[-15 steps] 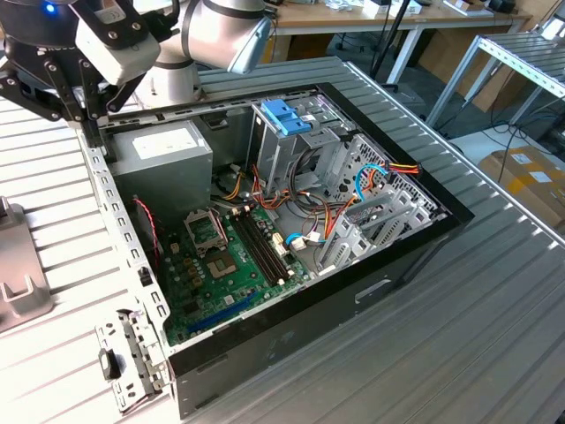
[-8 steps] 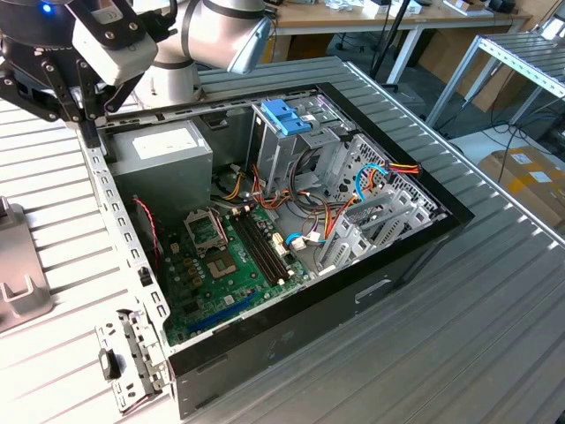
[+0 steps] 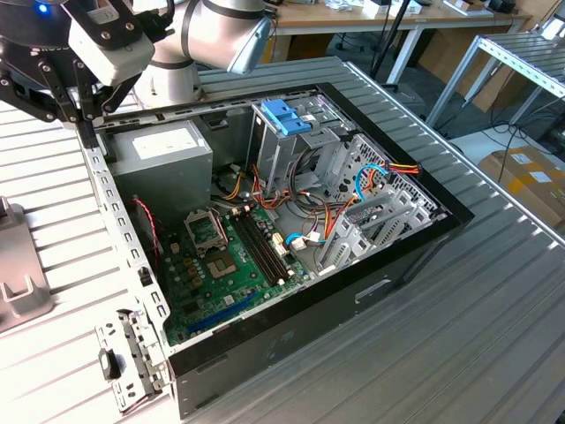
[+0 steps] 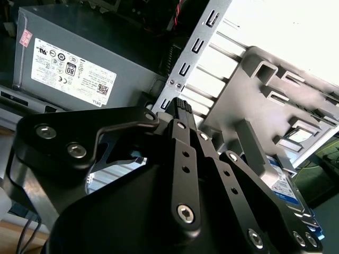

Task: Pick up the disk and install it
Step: 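Reach for the disk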

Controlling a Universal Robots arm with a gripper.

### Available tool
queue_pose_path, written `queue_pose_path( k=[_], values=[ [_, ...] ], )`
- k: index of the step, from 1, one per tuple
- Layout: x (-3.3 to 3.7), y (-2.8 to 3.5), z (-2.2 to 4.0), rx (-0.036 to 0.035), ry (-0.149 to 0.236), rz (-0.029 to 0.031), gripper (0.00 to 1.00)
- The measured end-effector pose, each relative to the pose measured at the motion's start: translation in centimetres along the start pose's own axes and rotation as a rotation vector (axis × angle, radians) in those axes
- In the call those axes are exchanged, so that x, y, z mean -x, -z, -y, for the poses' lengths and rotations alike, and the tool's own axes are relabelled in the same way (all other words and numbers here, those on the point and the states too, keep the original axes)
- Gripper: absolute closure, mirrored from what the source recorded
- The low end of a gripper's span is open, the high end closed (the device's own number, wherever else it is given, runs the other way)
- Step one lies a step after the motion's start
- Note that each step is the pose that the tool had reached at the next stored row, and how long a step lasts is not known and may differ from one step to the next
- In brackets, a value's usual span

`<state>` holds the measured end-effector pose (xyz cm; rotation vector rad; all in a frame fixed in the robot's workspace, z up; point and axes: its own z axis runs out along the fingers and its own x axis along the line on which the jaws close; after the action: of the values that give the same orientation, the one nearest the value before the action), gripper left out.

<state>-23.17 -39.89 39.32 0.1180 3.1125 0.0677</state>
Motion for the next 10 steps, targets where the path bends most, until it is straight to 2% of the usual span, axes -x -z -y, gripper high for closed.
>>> queue_pose_path(
  k=[10],
  values=[
    [-0.18, 0.01, 0.01, 0.0, 0.0, 0.0, 0.89]
  ],
)
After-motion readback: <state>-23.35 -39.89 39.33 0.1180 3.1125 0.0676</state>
